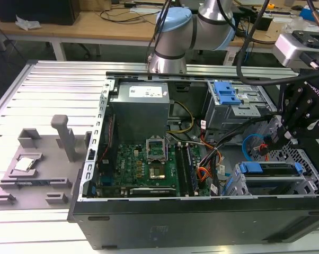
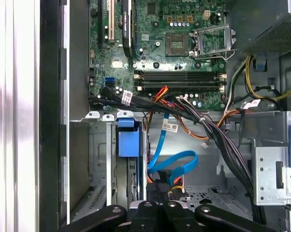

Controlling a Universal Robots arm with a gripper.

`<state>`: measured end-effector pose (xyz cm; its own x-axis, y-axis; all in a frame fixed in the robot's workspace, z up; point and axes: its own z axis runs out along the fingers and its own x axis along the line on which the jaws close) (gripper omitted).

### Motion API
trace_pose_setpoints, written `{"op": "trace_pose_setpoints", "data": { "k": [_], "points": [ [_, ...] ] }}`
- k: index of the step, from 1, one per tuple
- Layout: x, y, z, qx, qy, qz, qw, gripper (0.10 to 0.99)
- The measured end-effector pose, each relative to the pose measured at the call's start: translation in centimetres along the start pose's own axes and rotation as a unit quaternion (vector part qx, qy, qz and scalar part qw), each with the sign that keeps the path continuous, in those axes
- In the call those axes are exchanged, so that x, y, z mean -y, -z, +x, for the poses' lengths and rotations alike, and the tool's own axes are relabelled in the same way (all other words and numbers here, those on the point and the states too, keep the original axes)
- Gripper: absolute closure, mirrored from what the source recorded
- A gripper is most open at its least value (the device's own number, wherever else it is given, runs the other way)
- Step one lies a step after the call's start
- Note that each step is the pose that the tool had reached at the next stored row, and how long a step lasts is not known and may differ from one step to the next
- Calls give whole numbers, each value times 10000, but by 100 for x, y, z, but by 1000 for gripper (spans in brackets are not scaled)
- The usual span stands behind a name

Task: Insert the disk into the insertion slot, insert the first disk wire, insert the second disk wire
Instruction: 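Insert the first disk wire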

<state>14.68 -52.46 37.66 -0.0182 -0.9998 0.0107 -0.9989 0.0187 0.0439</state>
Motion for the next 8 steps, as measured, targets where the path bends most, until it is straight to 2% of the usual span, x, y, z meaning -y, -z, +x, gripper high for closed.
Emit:
{"op": "trace_pose_setpoints", "data": {
  "k": [2, 4, 8],
  "points": [
    [81, -2, -36, 0, -1, -15, 10000, 980],
    [81, -25, -62, 0, -1, -24, 10000, 980],
    [82, -36, -66, 0, -1, -25, 10000, 980]
  ]
}}
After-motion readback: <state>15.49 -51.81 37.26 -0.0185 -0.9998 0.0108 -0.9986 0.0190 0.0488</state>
